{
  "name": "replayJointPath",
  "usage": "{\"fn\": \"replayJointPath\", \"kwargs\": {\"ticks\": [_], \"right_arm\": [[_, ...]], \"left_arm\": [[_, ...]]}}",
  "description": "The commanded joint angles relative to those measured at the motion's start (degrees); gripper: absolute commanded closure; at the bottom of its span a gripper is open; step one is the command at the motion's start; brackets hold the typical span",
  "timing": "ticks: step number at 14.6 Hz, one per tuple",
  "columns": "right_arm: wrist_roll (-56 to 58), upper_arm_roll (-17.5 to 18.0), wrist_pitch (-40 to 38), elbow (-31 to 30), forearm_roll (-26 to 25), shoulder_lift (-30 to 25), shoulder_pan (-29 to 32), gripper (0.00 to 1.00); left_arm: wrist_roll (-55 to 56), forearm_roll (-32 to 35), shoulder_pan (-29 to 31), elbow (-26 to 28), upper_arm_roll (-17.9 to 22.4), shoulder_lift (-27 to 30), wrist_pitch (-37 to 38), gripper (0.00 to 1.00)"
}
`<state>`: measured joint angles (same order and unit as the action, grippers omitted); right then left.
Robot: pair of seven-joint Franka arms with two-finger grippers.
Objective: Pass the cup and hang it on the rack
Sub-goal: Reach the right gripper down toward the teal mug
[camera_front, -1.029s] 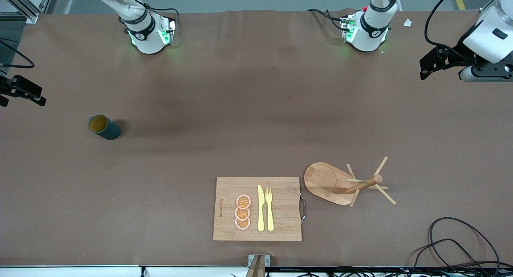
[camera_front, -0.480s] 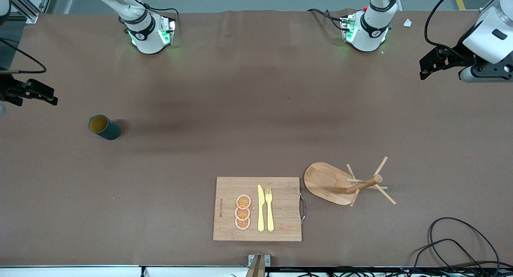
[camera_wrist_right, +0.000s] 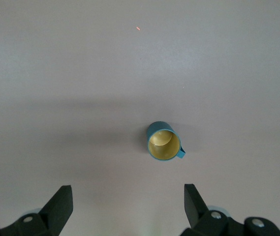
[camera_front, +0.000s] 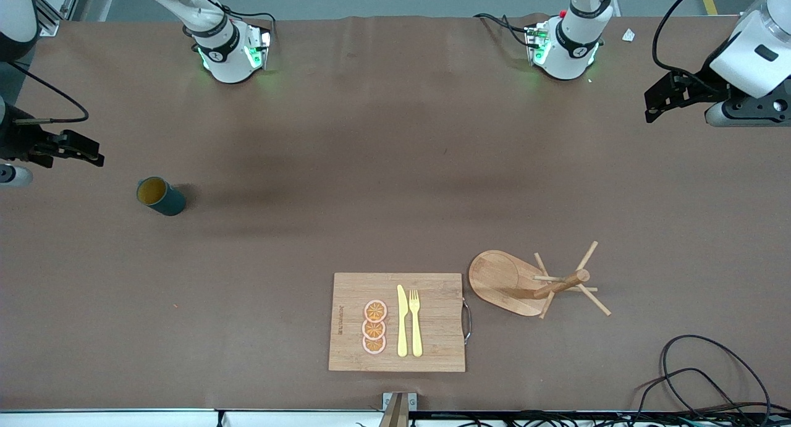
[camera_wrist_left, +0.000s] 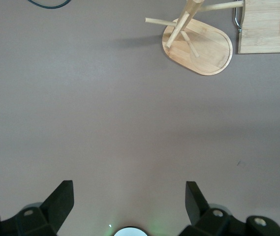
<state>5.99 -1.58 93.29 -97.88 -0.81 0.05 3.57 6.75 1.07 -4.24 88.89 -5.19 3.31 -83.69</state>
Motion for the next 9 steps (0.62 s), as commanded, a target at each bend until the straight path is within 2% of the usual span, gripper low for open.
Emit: {"fn": "replayJointPath", "kwargs": {"ticks": [1,4,9], "right_arm": [[0.2,0.1,3.5,-6.8,1.1,-5.0,0.8,0.0],[0.3,0.1,9.5,-13.4,1.1,-7.9,1.1,0.0],[0.3,0.1,13.8,-18.8,1.1,-8.4,0.9,0.0]], "left_arm": [[0.6,1.1,-0.4,-0.5,-0.2,0.1,0.5,0.0],[0.7,1.2,-0.9,-0.6,-0.6,0.0,-0.2,0.0],[0.6,1.2,-1.0,-0.6,-0.7,0.0,-0.4,0.0]]}}
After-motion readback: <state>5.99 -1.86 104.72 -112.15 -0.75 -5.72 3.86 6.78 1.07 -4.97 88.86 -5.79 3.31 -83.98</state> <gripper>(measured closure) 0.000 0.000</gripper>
